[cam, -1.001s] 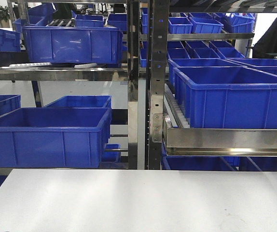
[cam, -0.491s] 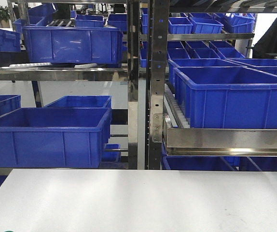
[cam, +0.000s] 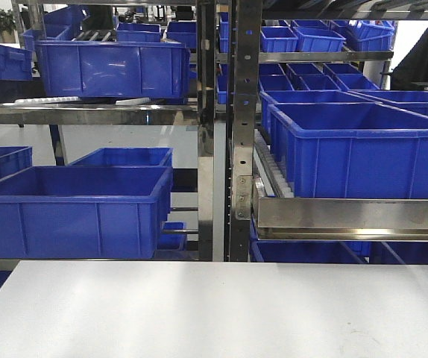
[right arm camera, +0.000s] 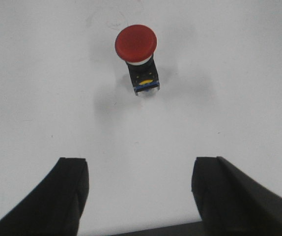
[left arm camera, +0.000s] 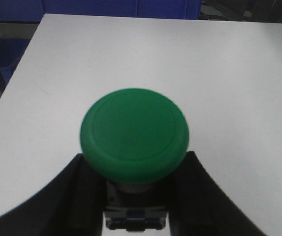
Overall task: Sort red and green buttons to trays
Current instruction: 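Close left gripper on green button and right gripper on red button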
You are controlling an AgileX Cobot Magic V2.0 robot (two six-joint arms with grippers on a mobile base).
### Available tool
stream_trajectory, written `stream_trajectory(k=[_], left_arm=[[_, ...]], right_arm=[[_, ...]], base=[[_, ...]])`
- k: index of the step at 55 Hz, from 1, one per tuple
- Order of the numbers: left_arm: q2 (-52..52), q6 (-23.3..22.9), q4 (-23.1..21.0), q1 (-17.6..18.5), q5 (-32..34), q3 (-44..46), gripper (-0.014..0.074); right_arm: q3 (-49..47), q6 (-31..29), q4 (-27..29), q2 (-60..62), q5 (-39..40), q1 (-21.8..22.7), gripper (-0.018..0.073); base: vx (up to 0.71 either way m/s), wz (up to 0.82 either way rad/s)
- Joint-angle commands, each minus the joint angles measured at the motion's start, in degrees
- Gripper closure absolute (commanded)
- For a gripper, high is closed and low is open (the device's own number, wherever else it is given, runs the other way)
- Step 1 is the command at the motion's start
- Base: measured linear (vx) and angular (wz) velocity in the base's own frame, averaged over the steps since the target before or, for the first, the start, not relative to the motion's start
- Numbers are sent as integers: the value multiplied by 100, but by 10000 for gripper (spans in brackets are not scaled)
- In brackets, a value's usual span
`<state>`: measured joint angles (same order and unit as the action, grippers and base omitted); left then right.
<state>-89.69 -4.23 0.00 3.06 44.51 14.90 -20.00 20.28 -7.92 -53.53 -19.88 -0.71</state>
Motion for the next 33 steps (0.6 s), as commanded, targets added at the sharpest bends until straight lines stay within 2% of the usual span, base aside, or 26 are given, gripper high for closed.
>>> stream_trajectory(k=[1, 8, 23, 33], left_arm=[[698, -75, 0, 8, -5, 64, 599], [1193, -70, 0, 8, -212, 64, 599], [1596, -70, 0, 8, -373, 64, 599], [1596, -70, 0, 8, -406, 64, 599]], right_arm=[[-586, 69, -363, -175, 2, 21, 47], [-1341, 75, -657, -840, -467, 21, 47], [-2661, -51, -634, -2509, -676, 21, 47], [-3417, -349, -629, -3441, -1067, 21, 47]], base=[[0, 0], [0, 0], [0, 0], [0, 0]])
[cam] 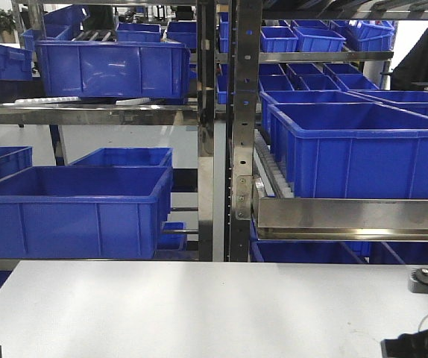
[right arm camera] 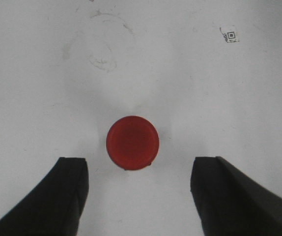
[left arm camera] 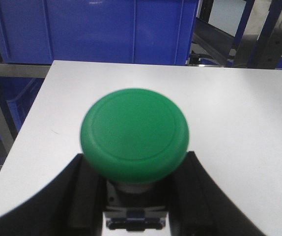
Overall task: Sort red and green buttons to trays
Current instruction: 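Close left gripper on green button and right gripper on red button, then lift both held buttons up off the table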
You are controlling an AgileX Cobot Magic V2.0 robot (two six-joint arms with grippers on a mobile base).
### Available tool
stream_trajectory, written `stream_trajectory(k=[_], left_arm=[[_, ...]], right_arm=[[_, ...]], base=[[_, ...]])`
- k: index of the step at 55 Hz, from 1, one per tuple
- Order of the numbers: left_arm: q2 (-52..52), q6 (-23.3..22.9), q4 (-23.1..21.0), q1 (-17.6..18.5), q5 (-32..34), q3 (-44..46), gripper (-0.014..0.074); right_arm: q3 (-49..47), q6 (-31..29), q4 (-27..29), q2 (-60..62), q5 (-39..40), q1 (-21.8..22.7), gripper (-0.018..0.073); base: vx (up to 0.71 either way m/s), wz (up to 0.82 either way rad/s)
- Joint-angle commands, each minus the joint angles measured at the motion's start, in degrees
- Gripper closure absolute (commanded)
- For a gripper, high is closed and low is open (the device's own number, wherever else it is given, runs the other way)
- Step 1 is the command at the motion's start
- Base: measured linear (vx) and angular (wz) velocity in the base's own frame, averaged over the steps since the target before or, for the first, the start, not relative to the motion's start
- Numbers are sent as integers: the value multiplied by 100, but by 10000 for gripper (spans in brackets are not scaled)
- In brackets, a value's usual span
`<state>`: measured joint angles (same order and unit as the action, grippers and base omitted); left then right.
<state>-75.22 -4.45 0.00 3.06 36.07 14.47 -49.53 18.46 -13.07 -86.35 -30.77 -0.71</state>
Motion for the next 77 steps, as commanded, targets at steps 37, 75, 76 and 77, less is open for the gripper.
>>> stream_trajectory(k=[37, 75, 76, 77], left_arm=[[149, -48, 0, 8, 438, 108, 599], [149, -42, 113, 8, 496, 108, 599], [149, -42, 164, 8, 513, 108, 599], [149, -42, 217, 8, 534, 108, 599]], right_arm=[[-873, -586, 39, -1797, -109, 21, 48], [-873, -585, 39, -1817, 23, 21, 440], [-873, -585, 39, -1786, 23, 21, 455], [-873, -585, 39, -1726, 23, 21, 469]], base=[[0, 0], [0, 0], [0, 0], [0, 0]])
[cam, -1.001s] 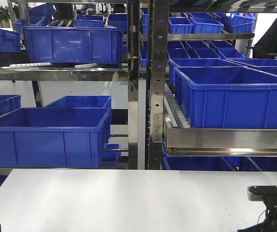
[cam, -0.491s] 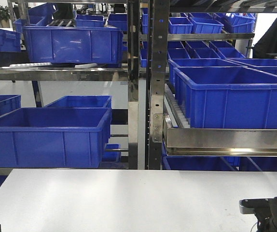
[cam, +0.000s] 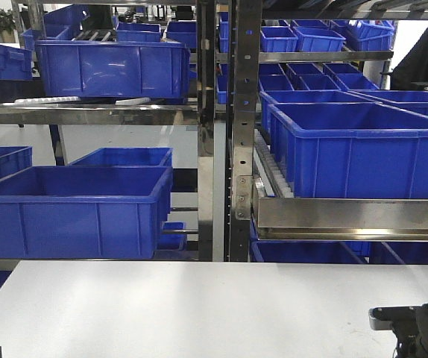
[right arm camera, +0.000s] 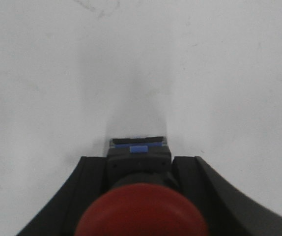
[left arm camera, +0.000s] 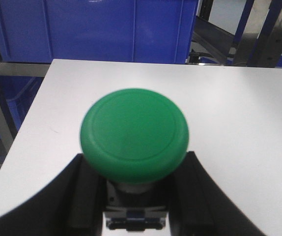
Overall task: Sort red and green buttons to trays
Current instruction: 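Lift both held buttons up off the table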
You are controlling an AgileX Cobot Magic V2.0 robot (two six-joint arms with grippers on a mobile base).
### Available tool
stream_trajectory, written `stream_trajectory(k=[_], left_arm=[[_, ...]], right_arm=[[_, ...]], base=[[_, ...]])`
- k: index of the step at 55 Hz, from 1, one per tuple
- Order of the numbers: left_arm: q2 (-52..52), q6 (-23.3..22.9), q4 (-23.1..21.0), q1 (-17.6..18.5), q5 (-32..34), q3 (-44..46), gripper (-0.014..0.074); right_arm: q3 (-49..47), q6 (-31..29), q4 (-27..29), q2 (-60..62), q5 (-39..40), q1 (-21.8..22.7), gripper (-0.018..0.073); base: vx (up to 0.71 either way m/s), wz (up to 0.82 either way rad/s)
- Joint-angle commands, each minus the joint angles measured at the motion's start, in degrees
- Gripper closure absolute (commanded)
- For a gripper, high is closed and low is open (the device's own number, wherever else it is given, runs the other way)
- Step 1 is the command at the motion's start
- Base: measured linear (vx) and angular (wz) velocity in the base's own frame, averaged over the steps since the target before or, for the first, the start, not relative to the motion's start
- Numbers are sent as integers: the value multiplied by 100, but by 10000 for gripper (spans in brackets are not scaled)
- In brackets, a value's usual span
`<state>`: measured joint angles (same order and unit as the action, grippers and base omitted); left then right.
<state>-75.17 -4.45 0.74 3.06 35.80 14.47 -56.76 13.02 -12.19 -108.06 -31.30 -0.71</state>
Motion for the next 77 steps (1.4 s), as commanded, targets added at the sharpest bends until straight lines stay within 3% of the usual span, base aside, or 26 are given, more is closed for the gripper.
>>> stream_trajectory(k=[1, 6, 15, 21, 26, 33, 38, 43, 58, 70, 77], left_arm=[[149, -42, 235, 8, 591, 108, 599], [243, -92, 600, 8, 481, 192, 599], [654, -641, 956, 8, -381, 746, 599], [906, -858, 1434, 8, -874, 1264, 599], [1065, -1100, 1910, 81, -1207, 1636, 599], [1279, -1575, 2388, 328, -1405, 2007, 599], [1463, -1862, 2465, 495, -1501, 2180, 599], [1739, -1863, 2436, 591, -1841, 2311, 599], [3387, -1857, 2436, 584, -3056, 2202, 596], [4247, -1857, 2436, 584, -3899, 1928, 596], [4471, -1857, 2417, 584, -3923, 1806, 596]], right_arm=[[-150, -40, -49, 491, 84, 21, 491], [-150, -114, -16, 880, 134, 21, 575], [-150, -509, 168, 1893, 527, 21, 574], [-150, -829, 438, 2520, 725, -14, 573], [-150, -1154, 555, 3023, 840, -200, 571], [-150, -1176, 630, 3551, 1126, -659, 570], [-150, -1170, 636, 3841, 1268, -925, 568], [-150, -1150, 636, 4153, 1196, -1066, 568], [424, -1045, 718, 5617, 838, -1061, 568], [1185, -1045, 683, 6457, 1286, -1061, 568], [1198, -1027, 713, 6562, 1253, -1061, 568]], base=[[0, 0], [0, 0], [0, 0], [0, 0], [0, 0], [0, 0], [0, 0], [0, 0], [0, 0], [0, 0], [0, 0]])
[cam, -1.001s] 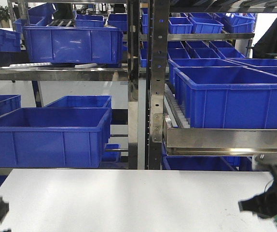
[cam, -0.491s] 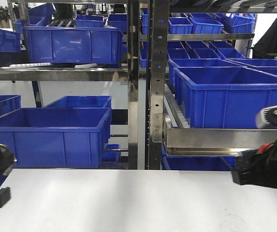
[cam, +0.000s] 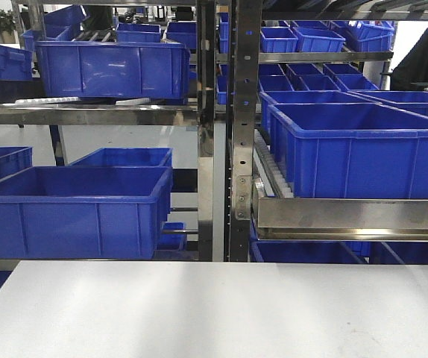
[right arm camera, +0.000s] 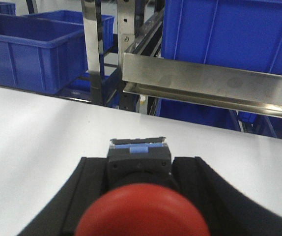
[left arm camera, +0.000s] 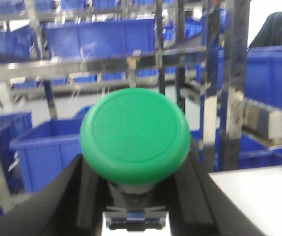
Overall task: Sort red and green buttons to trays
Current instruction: 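Lift both held buttons up off the table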
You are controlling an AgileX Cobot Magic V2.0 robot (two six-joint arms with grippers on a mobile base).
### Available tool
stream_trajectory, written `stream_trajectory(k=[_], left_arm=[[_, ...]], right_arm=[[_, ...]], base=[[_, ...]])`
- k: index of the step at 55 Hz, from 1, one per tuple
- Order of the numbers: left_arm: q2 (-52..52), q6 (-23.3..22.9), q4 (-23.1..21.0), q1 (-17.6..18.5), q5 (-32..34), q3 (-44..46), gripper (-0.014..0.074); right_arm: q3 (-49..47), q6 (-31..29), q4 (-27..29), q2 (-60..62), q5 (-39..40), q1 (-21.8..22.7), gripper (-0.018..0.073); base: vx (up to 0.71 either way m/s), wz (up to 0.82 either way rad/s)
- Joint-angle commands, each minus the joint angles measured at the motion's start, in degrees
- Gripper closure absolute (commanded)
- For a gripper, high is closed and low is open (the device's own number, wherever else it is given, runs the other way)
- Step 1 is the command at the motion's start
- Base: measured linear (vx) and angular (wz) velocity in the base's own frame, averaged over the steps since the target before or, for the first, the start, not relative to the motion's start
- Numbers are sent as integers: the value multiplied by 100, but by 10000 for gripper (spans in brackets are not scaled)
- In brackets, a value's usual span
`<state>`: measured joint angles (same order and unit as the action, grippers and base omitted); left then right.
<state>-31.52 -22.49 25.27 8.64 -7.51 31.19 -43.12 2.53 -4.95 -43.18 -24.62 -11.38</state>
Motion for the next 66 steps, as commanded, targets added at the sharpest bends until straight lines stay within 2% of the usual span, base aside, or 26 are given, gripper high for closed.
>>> stream_trajectory(k=[1, 66], left_arm=[[121, -53, -36, 26, 416, 133, 596], [160, -53, -22, 26, 383, 133, 596]], right_arm=[[-166, 22, -21, 74, 585, 6, 568], [-166, 22, -20, 74, 577, 6, 568]], base=[[0, 0], [0, 0]])
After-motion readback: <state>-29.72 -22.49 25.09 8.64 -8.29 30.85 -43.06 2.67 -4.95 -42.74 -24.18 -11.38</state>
